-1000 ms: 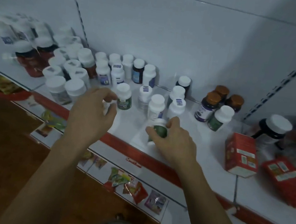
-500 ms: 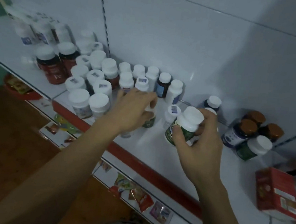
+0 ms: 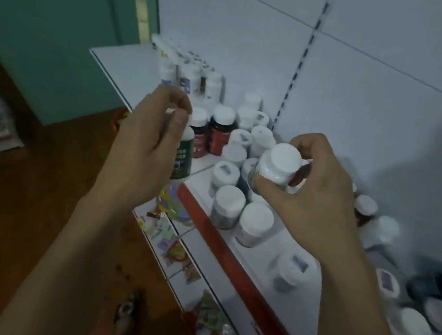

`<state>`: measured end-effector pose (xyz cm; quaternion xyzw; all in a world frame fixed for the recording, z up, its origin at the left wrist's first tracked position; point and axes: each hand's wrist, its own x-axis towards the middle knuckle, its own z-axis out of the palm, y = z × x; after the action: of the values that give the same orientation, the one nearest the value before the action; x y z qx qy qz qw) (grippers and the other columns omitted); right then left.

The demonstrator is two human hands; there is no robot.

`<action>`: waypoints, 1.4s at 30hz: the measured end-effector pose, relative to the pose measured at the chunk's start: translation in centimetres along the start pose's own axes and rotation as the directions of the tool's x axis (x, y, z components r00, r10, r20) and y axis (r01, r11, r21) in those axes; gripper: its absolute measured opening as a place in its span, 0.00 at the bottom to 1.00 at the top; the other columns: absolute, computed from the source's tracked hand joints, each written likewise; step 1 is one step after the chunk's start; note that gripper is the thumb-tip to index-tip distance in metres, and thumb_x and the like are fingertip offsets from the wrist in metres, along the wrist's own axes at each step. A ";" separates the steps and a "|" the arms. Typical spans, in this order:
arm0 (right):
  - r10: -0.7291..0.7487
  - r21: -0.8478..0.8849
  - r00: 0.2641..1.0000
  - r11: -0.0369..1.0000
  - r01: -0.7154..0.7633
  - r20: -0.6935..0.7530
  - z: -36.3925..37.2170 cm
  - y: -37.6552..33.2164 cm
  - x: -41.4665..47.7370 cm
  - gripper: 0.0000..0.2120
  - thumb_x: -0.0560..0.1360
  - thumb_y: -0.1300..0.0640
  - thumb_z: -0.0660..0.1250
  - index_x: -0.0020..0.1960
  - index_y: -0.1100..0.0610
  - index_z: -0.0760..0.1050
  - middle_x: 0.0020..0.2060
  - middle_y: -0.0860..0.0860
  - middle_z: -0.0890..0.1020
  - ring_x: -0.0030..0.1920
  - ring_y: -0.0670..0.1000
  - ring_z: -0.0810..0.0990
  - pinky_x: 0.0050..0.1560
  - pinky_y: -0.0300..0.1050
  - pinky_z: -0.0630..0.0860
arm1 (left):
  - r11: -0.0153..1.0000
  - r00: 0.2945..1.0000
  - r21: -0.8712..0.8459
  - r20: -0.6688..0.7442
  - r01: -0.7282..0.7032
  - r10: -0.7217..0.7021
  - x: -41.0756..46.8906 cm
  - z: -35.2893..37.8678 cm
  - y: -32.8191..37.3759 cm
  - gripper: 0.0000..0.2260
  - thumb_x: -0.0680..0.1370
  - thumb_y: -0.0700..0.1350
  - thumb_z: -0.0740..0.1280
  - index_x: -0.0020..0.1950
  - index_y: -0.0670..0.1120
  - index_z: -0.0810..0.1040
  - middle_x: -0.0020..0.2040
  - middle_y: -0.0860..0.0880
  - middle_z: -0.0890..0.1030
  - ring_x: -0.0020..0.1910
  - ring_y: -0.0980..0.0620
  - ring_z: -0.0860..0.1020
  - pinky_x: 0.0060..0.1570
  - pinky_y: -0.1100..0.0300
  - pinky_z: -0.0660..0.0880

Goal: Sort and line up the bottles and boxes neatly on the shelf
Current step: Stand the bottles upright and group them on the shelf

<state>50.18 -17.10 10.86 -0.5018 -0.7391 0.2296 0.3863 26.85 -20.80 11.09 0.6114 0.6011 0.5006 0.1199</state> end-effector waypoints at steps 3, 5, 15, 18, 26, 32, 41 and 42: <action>-0.051 0.025 0.996 0.998 0.049 0.070 4.7 -3.4 4.0 0.21 0.69 0.51 0.79 0.53 0.44 0.69 0.48 0.41 0.78 0.46 0.44 0.76 0.40 0.34 0.72 | 0.994 0.991 0.030 0.080 0.103 -0.106 2.3 -4.2 -5.2 0.06 0.86 0.50 0.56 0.53 0.55 0.72 0.45 0.52 0.78 0.39 0.47 0.79 0.37 0.39 0.78; -0.068 0.028 0.993 0.997 0.065 0.093 8.6 -5.3 6.8 0.20 0.70 0.53 0.78 0.55 0.44 0.69 0.48 0.43 0.78 0.45 0.45 0.76 0.39 0.37 0.71 | 0.989 0.981 0.044 0.129 0.143 -0.148 4.1 -6.6 -8.9 0.06 0.86 0.51 0.57 0.52 0.56 0.73 0.43 0.52 0.79 0.39 0.49 0.80 0.39 0.39 0.79; -0.004 -0.070 0.990 0.997 0.015 0.144 26.9 -12.2 20.4 0.20 0.72 0.57 0.75 0.60 0.45 0.72 0.53 0.52 0.76 0.47 0.53 0.76 0.41 0.40 0.71 | 0.976 0.944 0.014 0.250 0.216 -0.213 13.6 -16.0 -23.8 0.04 0.82 0.54 0.60 0.50 0.57 0.73 0.46 0.56 0.80 0.44 0.61 0.81 0.34 0.60 0.78; 0.046 -0.135 0.994 0.990 -0.033 0.100 29.4 -11.3 23.1 0.21 0.73 0.59 0.73 0.61 0.45 0.72 0.54 0.51 0.75 0.46 0.52 0.76 0.41 0.33 0.68 | 0.973 0.941 -0.025 0.262 0.229 -0.214 16.6 -16.3 -27.1 0.03 0.82 0.53 0.61 0.51 0.57 0.74 0.48 0.57 0.80 0.49 0.64 0.80 0.33 0.68 0.75; 0.254 -0.360 0.961 0.911 -0.199 0.112 33.0 -5.8 28.2 0.19 0.75 0.59 0.71 0.63 0.48 0.72 0.55 0.49 0.75 0.52 0.52 0.75 0.48 0.44 0.70 | 0.976 0.951 -0.105 0.269 0.189 -0.155 24.8 -11.5 -32.9 0.05 0.82 0.54 0.63 0.56 0.57 0.74 0.56 0.55 0.78 0.53 0.58 0.78 0.52 0.48 0.82; 0.440 -0.453 0.880 0.831 -0.324 0.178 34.9 -3.3 32.1 0.14 0.72 0.53 0.72 0.54 0.48 0.72 0.52 0.50 0.78 0.51 0.55 0.77 0.46 0.47 0.71 | 0.993 0.919 -0.043 0.386 0.107 -0.083 31.3 -7.9 -36.0 0.06 0.82 0.50 0.65 0.59 0.56 0.73 0.58 0.53 0.76 0.52 0.69 0.74 0.54 0.49 0.79; 0.345 -0.493 0.937 0.806 -0.328 -0.059 38.5 -6.0 38.5 0.18 0.77 0.53 0.69 0.66 0.46 0.74 0.61 0.49 0.79 0.58 0.53 0.77 0.56 0.50 0.76 | 0.990 0.861 -0.143 0.503 -0.008 0.079 38.6 -5.1 -41.7 0.12 0.82 0.45 0.67 0.65 0.50 0.73 0.60 0.53 0.77 0.49 0.64 0.74 0.54 0.57 0.76; 0.388 -0.511 0.921 0.787 -0.346 -0.027 38.9 -6.2 39.0 0.19 0.77 0.56 0.68 0.67 0.46 0.74 0.62 0.50 0.79 0.59 0.53 0.77 0.55 0.49 0.75 | 0.986 0.836 -0.167 0.538 -0.021 0.108 39.1 -4.8 -42.1 0.12 0.82 0.44 0.67 0.66 0.51 0.73 0.60 0.52 0.77 0.51 0.65 0.75 0.55 0.60 0.76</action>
<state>7.74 18.25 5.44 -0.7097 -0.6761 0.1179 0.1589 -11.46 20.92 0.14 0.7373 0.4806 0.3546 0.3158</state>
